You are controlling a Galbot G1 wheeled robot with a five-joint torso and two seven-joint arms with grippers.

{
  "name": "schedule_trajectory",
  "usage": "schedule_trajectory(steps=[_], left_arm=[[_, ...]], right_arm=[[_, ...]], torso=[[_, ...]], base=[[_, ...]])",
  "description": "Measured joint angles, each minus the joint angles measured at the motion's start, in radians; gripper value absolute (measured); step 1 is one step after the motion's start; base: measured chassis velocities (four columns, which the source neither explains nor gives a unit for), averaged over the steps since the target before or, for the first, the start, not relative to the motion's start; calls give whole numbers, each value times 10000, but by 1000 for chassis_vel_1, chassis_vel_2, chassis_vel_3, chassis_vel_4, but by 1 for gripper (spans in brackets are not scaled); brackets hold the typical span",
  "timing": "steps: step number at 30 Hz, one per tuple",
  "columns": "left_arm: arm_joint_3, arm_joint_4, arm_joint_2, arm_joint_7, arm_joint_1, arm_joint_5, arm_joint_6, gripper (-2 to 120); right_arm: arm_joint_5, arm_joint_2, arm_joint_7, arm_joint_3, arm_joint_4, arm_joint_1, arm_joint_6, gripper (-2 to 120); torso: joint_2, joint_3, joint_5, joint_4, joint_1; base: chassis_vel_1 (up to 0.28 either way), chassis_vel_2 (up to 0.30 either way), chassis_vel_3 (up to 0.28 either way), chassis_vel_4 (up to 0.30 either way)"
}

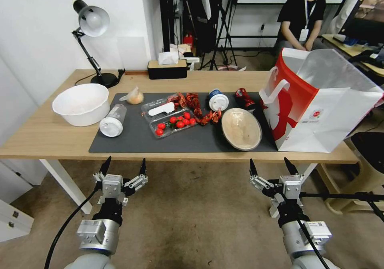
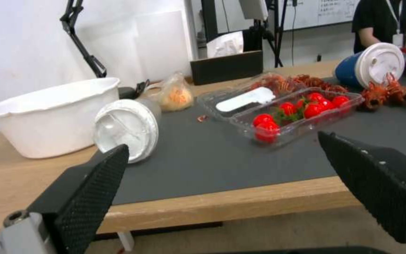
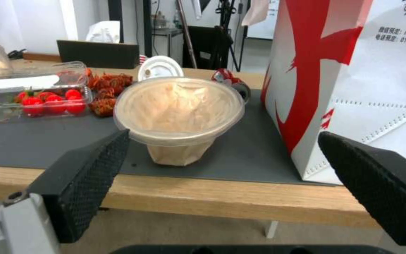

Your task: Pick up the trash from the table and place it into the takeout bag.

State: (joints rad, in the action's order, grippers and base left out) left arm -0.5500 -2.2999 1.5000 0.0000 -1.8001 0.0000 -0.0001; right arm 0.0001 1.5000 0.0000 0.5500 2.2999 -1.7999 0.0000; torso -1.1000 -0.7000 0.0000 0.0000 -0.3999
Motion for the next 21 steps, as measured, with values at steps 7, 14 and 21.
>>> schedule_trajectory(steps=[7, 14, 21], left_arm=[[0, 0, 0, 0, 0, 0, 0, 100], [0, 0, 0, 0, 0, 0, 0, 100], [0, 0, 0, 0, 0, 0, 0, 100]], right_arm=[[0, 0, 0, 0, 0, 0, 0, 100], [0, 0, 0, 0, 0, 0, 0, 100], [0, 0, 0, 0, 0, 0, 0, 100]], torso=[[0, 0, 0, 0, 0], [0, 0, 0, 0, 0], [0, 0, 0, 0, -1]], base=[[0, 0, 0, 0], [0, 0, 0, 0], [0, 0, 0, 0]])
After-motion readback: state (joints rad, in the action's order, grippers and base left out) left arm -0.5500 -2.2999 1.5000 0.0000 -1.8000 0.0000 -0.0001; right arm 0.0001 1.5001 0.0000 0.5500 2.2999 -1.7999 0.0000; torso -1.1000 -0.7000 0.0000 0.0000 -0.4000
